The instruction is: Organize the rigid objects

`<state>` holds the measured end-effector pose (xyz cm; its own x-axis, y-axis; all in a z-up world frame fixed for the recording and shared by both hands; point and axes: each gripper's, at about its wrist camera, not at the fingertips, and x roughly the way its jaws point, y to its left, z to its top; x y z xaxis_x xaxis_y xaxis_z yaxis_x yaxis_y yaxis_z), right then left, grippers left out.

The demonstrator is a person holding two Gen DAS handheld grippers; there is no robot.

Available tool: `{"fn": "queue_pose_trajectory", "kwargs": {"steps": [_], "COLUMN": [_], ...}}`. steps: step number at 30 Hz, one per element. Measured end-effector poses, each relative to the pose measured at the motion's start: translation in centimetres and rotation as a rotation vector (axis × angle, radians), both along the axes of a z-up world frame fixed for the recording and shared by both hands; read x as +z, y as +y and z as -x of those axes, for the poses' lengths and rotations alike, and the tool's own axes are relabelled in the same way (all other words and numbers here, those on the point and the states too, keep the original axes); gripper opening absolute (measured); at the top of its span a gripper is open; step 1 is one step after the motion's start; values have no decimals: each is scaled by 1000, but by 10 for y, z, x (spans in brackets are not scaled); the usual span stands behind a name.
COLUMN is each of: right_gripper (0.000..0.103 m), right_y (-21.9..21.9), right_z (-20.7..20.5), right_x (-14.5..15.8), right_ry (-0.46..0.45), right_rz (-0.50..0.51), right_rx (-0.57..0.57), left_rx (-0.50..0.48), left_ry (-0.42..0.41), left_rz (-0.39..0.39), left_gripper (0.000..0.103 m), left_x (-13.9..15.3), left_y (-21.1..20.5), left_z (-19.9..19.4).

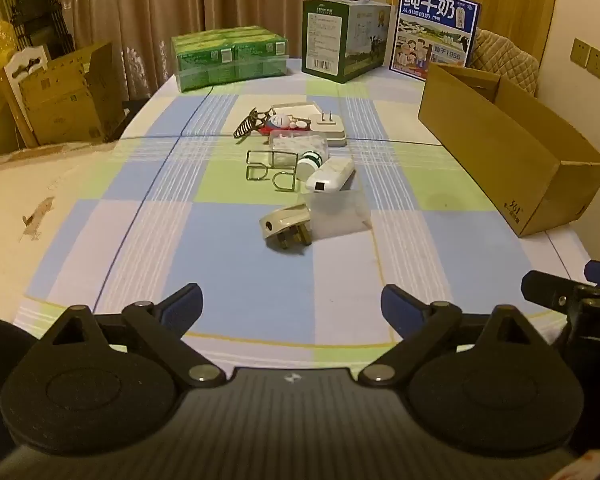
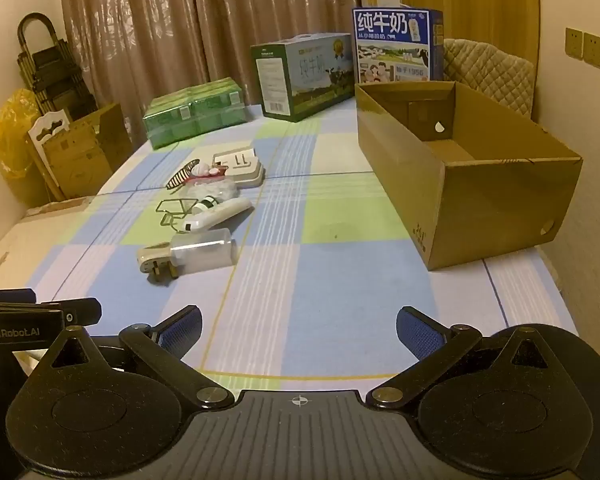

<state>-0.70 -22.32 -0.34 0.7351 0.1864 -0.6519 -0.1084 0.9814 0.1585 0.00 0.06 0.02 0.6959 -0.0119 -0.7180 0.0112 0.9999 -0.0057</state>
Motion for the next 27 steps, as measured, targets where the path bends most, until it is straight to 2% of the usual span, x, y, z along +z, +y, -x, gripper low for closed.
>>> {"fn": "queue_pose_trajectory", "kwargs": {"steps": [5, 7, 27], "right_gripper": [101, 101, 101], "right_y": [0, 1, 0], "right_z": [0, 0, 0], "right_x": [0, -1, -4], "right_ry": [-1, -2, 6], "right_rz": [0, 0, 3], "right_rx": [0, 0, 0], "left_rx": [10, 11, -4], "left_ry": [-1, 33, 16], "left_rz": [65, 61, 64], "left_gripper": [94, 94, 94], "left_x": [0, -1, -2], "left_y": [7, 6, 3], "left_z": [5, -4, 0]}}
